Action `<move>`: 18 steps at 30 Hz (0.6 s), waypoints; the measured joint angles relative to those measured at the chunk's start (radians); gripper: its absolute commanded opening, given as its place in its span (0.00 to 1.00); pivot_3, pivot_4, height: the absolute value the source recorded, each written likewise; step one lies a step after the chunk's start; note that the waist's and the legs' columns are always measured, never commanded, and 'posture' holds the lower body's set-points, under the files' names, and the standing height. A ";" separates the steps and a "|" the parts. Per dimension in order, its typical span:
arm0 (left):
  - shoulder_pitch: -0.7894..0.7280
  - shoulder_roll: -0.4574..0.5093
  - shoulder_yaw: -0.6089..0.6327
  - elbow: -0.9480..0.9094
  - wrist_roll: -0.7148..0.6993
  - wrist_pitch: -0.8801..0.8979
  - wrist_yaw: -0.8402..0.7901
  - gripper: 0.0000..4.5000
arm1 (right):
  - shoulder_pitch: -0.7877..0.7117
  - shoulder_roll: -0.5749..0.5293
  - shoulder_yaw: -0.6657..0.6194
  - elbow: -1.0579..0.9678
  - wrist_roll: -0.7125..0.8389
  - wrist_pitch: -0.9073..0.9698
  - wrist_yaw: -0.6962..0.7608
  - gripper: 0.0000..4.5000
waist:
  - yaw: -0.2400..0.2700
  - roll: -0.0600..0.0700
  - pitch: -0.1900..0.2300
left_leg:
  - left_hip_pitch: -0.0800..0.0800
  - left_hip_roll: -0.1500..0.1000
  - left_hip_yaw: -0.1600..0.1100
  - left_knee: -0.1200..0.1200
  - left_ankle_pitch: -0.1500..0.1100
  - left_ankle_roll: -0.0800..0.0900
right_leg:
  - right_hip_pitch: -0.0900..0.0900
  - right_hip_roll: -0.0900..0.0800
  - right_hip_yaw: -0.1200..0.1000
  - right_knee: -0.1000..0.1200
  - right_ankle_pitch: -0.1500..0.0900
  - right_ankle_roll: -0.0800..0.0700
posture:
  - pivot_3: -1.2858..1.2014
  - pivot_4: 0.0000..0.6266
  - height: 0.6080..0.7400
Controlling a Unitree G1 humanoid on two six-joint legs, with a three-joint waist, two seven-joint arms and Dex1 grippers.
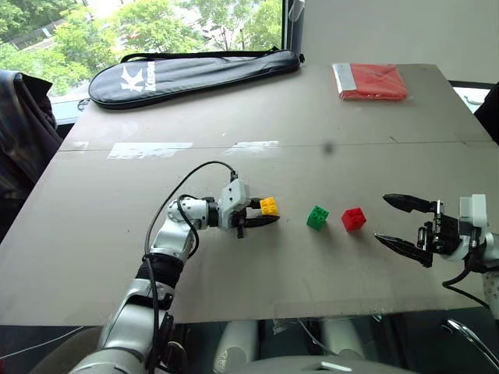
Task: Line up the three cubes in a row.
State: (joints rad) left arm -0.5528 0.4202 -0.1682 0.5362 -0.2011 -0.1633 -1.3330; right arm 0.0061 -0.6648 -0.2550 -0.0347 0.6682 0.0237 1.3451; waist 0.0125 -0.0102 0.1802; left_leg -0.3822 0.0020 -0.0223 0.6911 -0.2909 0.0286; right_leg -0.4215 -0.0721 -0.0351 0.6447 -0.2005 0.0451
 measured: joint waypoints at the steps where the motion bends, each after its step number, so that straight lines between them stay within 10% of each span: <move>1: -0.033 -0.006 -0.006 0.048 0.001 -0.027 -0.039 0.30 | 0.022 -0.002 -0.004 -0.009 0.000 -0.002 0.002 1.00 | 0.001 0.000 0.000 | 0.000 0.000 0.000 0.000 0.000 0.000 | 0.000 0.000 0.000 0.000 0.000 0.000 | 0.52 0.24 0.65; 7: -0.104 -0.028 -0.022 0.181 0.002 -0.109 -0.179 0.30 | 0.092 -0.008 -0.026 -0.027 -0.001 -0.017 0.019 1.00 | -0.001 0.000 0.000 | 0.000 0.000 0.000 0.000 0.000 0.000 | 0.000 0.000 0.000 0.000 0.000 0.000 | 0.52 0.24 0.65; 14: -0.116 -0.032 -0.020 0.232 0.003 -0.150 -0.222 0.98 | 0.097 -0.010 -0.032 -0.027 -0.001 -0.032 0.023 1.00 | 0.000 0.000 0.000 | 0.000 0.001 -0.001 0.000 0.000 0.000 | 0.000 0.000 -0.001 0.000 0.000 0.000 | 0.52 0.24 0.65; 18: -0.126 -0.035 -0.015 0.259 0.010 -0.180 -0.200 0.98 | 0.097 -0.010 -0.032 -0.027 -0.001 -0.032 0.021 1.00 | 0.001 0.000 0.000 | 0.000 0.001 -0.001 0.000 0.000 0.000 | 0.000 0.000 -0.001 0.000 0.000 0.000 | 0.52 0.24 0.65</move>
State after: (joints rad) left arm -0.6784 0.3854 -0.1827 0.7951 -0.1907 -0.3435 -1.5331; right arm 0.1029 -0.6746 -0.2872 -0.0616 0.6671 -0.0081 1.3666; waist 0.0132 -0.0106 0.1804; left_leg -0.3822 0.0029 -0.0231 0.6912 -0.2909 0.0287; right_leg -0.4215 -0.0717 -0.0358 0.6448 -0.2006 0.0455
